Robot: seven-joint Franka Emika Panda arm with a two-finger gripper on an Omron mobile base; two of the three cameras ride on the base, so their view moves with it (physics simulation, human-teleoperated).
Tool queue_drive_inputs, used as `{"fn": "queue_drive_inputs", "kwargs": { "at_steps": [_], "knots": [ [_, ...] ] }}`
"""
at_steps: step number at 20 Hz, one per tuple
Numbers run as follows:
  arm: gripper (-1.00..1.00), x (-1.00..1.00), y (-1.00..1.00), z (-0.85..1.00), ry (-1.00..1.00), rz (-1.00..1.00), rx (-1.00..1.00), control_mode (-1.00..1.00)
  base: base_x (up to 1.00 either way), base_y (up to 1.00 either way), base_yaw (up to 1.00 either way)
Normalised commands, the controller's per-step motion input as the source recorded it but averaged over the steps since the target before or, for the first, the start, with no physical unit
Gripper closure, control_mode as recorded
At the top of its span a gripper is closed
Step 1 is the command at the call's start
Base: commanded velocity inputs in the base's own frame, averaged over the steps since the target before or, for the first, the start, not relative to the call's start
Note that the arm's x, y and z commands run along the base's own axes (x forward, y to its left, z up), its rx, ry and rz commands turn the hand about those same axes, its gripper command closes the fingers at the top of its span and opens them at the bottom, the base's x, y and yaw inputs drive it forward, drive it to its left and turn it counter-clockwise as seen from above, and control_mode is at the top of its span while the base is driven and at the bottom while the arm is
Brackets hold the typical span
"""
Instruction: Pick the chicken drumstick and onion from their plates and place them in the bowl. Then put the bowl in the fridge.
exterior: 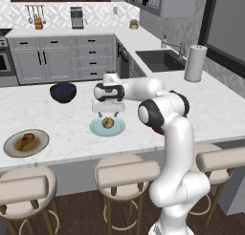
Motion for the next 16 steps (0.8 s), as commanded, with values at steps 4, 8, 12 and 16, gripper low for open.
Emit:
{"fn": "queue_drive_inputs", "kwargs": {
  "at_steps": [4, 8, 12, 16],
  "knots": [
    [-1.0, 0.0, -0.01, -0.22, 0.05, 0.0, 0.0, -1.0, 0.0, 0.0, 0.0],
    [-1.0, 0.0, -0.01, -0.29, 0.09, 0.0, 0.0, -1.0, 0.0, 0.0, 0.0],
    [-1.0, 0.0, 0.0, -0.3, 0.09, 0.0, 0.0, -1.0, 0.0, 0.0, 0.0],
    [-1.0, 0.0, 0.0, -0.3, 0.08, 0.0, 0.0, -1.0, 0.0, 0.0, 0.0]
  ]
}}
